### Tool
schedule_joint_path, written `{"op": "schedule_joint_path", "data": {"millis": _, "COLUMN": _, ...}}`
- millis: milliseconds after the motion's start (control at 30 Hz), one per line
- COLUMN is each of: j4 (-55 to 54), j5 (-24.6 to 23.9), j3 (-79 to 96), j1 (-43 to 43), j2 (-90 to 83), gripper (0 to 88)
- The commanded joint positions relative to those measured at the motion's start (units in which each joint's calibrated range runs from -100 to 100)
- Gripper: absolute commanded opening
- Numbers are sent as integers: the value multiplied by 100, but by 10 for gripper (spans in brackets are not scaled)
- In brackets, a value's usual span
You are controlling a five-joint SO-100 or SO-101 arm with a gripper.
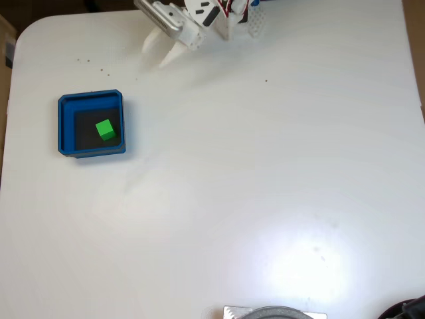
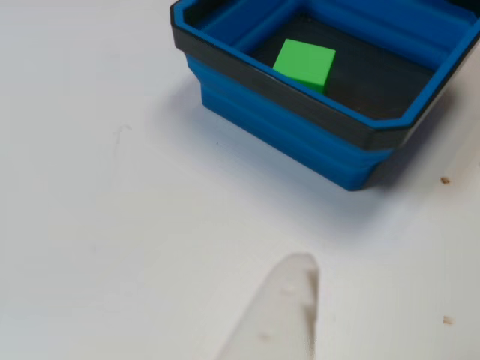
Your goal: Pick up green cube and drop it in the blue box
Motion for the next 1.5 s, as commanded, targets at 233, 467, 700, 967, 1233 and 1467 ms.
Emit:
{"op": "schedule_joint_path", "data": {"millis": 233, "j4": -94, "j5": -20, "j3": 1207, "j1": -47, "j2": -1796, "gripper": 249}}
{"op": "schedule_joint_path", "data": {"millis": 467, "j4": -94, "j5": -15, "j3": 1530, "j1": -47, "j2": -2423, "gripper": 250}}
{"op": "schedule_joint_path", "data": {"millis": 700, "j4": -94, "j5": -10, "j3": 1512, "j1": -39, "j2": -2439, "gripper": 250}}
{"op": "schedule_joint_path", "data": {"millis": 967, "j4": -94, "j5": 15, "j3": 1503, "j1": -635, "j2": -2439, "gripper": 250}}
{"op": "schedule_joint_path", "data": {"millis": 1233, "j4": -102, "j5": 15, "j3": 1503, "j1": -2260, "j2": -2431, "gripper": 250}}
{"op": "schedule_joint_path", "data": {"millis": 1467, "j4": -102, "j5": 24, "j3": 1503, "j1": -3810, "j2": -2431, "gripper": 250}}
